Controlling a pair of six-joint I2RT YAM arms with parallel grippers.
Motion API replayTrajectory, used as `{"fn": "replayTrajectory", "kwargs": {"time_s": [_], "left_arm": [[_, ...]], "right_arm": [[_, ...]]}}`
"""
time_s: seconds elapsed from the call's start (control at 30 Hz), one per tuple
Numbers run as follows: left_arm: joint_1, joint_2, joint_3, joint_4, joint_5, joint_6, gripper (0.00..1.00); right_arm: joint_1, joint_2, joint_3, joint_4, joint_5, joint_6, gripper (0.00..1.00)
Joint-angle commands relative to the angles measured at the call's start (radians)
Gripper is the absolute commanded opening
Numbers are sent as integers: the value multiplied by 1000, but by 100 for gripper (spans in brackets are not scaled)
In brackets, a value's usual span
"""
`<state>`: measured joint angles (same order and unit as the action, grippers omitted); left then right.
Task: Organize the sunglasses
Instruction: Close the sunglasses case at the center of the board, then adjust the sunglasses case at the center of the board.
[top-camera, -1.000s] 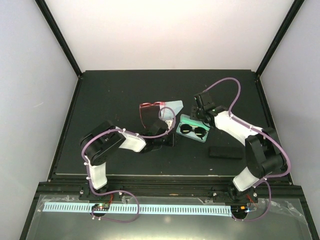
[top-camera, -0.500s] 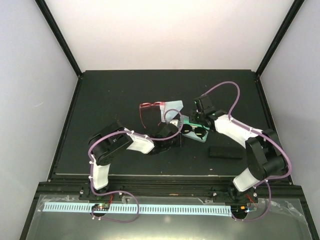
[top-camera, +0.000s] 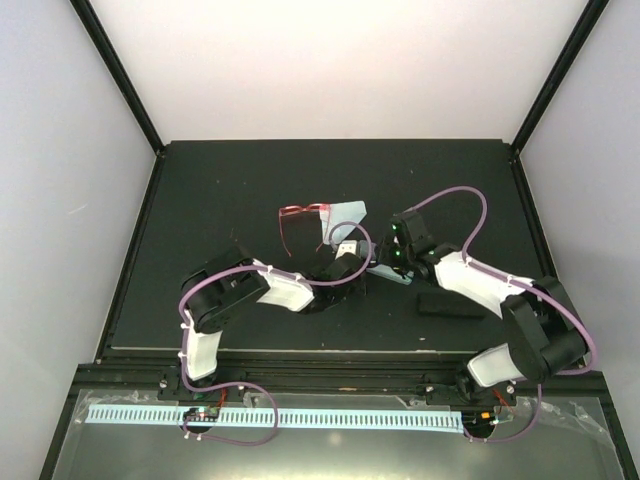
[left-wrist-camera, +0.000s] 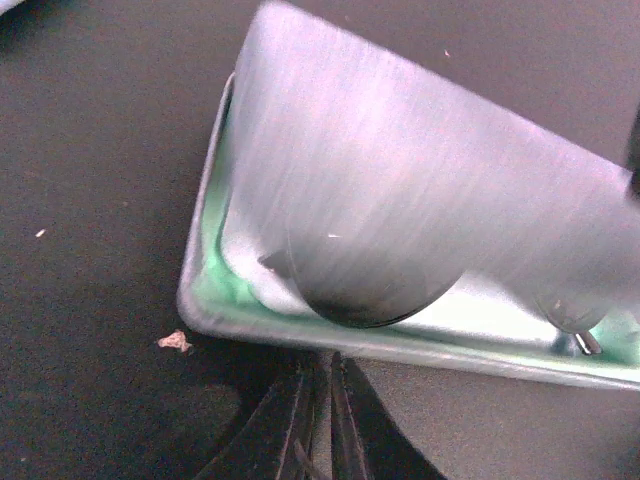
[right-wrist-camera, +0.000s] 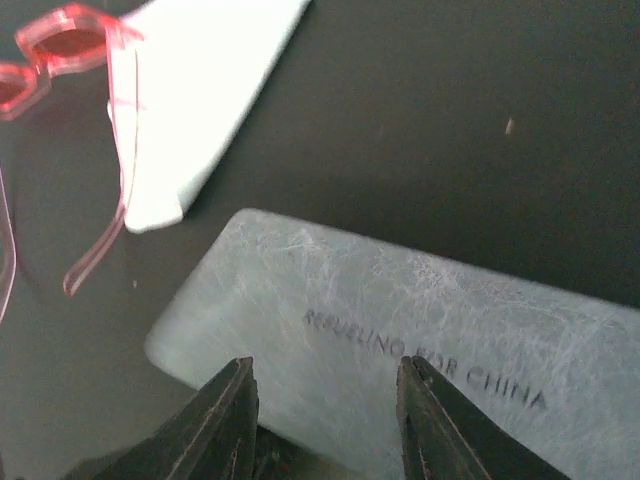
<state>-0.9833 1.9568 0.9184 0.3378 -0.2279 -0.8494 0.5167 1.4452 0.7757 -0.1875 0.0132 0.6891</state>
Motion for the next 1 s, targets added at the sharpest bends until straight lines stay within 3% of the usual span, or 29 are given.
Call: {"fn": "replayTrajectory", "kwargs": {"time_s": [0.0, 0.17, 0.3, 0.43, 0.5, 0.73, 0.97], "left_arm": [[-2, -12, -54, -14, -33, -12, 5], [-2, -81, -123, 12, -21, -10, 4], [5, -172, -186, -1, -30, -2, 3], [24, -294, -245, -37, -22, 16, 5], [41, -354, -269, -65, -14, 28, 9], [109, -584, -309, -215, 41, 105, 22], [156, -830, -351, -336, 129, 159, 30]], "right_arm": [[16, -8, -37, -18, -111, 72, 41], [7, -42, -6, -57, -77, 26, 41], [-19, -48, 32, -95, -11, -82, 47], [-33, 34, 99, -147, 143, -173, 80], [-46, 87, 123, -146, 161, -209, 90], [-93, 232, 178, -145, -67, -237, 100], [-89, 128, 40, -104, -221, -165, 100]]}}
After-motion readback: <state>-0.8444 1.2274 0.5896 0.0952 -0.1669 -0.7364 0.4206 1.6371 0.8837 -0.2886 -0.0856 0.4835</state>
